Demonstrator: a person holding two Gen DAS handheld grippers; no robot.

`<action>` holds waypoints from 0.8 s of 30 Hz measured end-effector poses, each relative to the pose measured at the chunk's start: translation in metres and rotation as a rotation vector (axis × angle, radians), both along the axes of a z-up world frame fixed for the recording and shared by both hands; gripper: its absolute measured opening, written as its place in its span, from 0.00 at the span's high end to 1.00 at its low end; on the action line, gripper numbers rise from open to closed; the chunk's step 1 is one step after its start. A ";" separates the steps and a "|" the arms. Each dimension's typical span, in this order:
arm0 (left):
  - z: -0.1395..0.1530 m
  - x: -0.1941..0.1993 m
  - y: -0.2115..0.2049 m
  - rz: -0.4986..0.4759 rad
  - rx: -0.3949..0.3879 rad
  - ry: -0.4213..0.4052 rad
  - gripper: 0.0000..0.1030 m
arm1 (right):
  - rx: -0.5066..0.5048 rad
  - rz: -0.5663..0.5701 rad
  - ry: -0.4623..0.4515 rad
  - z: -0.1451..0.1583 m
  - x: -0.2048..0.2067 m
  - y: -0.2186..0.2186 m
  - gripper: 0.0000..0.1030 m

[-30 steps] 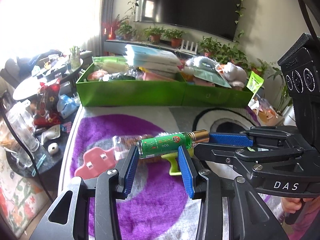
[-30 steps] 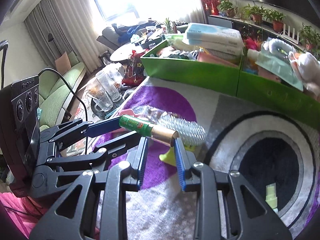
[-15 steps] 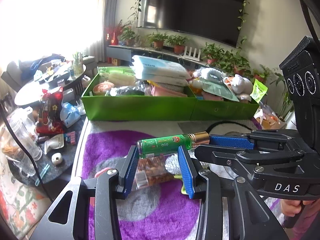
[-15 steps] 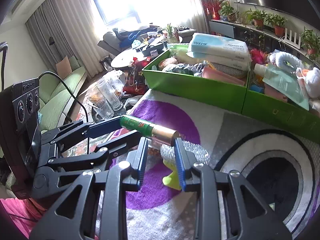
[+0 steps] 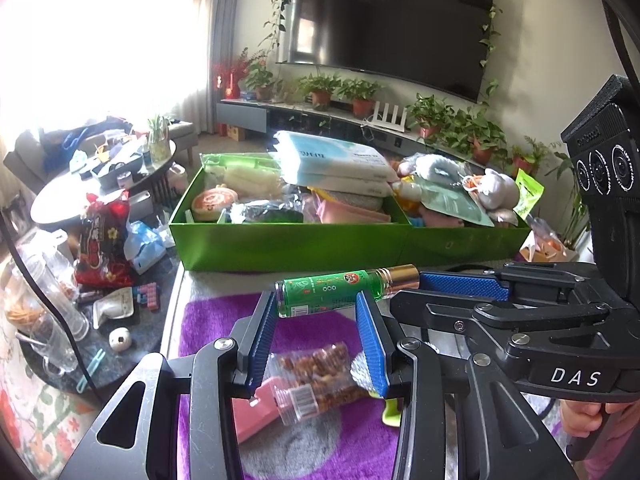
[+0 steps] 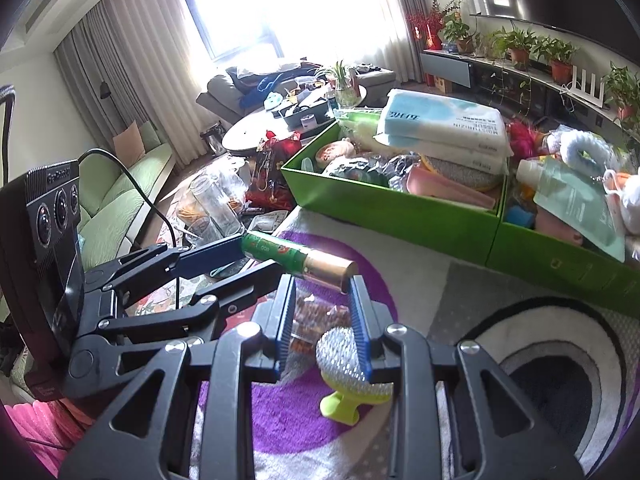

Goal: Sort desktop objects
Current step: 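Lift the green tube with the left gripper and carry it toward the green box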

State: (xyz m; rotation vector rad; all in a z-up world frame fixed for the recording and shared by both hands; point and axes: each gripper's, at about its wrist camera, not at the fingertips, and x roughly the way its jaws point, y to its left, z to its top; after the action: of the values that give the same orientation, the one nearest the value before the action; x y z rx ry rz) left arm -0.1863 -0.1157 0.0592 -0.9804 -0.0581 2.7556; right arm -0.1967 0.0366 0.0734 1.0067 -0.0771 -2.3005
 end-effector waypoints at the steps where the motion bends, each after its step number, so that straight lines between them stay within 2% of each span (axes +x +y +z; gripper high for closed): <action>1: 0.000 -0.001 0.000 0.000 -0.001 0.000 0.60 | -0.001 0.000 -0.001 0.000 -0.001 0.000 0.72; 16: -0.001 -0.031 -0.007 0.016 -0.004 0.005 0.60 | -0.020 0.004 -0.005 -0.002 -0.032 -0.005 0.72; 24: 0.005 -0.061 -0.015 0.009 -0.002 0.036 0.60 | -0.033 -0.014 0.021 0.003 -0.060 -0.010 0.72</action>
State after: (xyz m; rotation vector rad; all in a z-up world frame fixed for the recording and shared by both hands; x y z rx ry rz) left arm -0.2474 -0.1303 0.0645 -0.9330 -0.0544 2.7812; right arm -0.2567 0.0267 0.0763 0.9687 -0.1133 -2.3141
